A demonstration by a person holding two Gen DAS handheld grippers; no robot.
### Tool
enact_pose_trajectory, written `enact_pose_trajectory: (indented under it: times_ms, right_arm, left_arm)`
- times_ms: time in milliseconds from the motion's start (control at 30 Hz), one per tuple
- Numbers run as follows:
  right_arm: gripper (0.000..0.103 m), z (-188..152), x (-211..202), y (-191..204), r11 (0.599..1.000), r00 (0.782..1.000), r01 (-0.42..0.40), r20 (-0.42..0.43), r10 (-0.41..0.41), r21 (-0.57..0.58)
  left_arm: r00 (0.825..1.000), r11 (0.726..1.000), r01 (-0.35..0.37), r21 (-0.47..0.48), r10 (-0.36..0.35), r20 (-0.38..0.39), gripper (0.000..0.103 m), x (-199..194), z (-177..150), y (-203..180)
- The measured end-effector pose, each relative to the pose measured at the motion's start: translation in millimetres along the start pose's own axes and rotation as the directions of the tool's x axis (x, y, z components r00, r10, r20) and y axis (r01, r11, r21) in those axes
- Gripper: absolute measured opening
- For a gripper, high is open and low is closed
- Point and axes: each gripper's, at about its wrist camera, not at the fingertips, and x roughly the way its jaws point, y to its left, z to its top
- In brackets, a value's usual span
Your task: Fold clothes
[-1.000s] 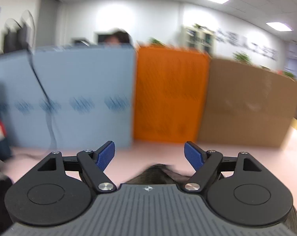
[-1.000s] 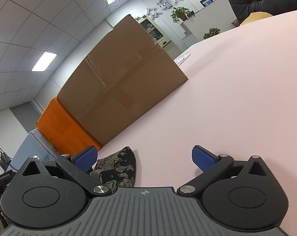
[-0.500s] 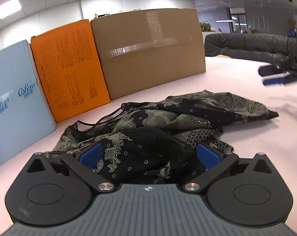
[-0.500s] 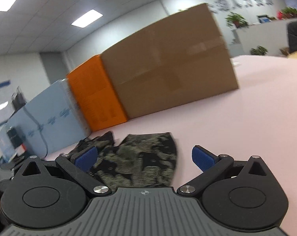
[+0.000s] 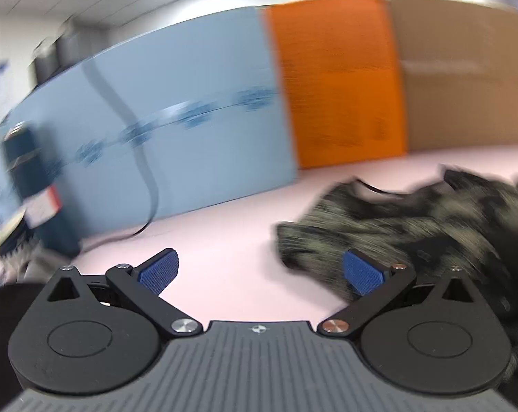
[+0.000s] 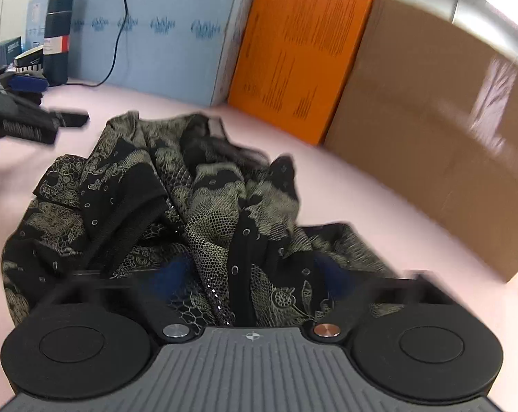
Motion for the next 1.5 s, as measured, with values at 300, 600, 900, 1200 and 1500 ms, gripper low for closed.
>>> enact_pose_trajectory:
  times_ms: [300,600,900,1200,1500]
  right_arm:
    - [0.007,95.3,-21.3,-48.3,0.987,0.959,0.15,0.233,-0.16,0.06]
    - [0.058,101.6,-34.0,-105.8,0.86,0.82,0.422,0.284,-0.497,0.287]
    - [0.083,-2.2,-55.6,-70.0,0.988,0.975,0.128,0.171,-0.142,0.088]
    - [0.098,-47.6,-39.7,5.5,0.983,0.982,-0.182,0.057,0.182,-0.018]
    - [0.003,-18.8,-19.0,20.6,0.995,0.989,-0.096,0.113,0.091,0.039]
  left_arm:
    - [0.991,0.874,0.078,-0.48,-0.123,-0.062,0.103,6.0,0.3,70.2]
    - [0.983,0.898,0.091,-0.431,-0.149,-0.105,0.103,16.8,-3.9,60.5]
    - [0.909,0.905,0.398,-0.147,-0.411,-0.067,0.103,7.0,-4.1,8.6]
    - [0.9,0.891,0.434,0.132,-0.424,-0.099,0.103,-3.5,-16.9,-36.2]
    - [0.931,0.939,0.344,0.021,-0.339,-0.133,0.103,18.5,-17.2,-17.7]
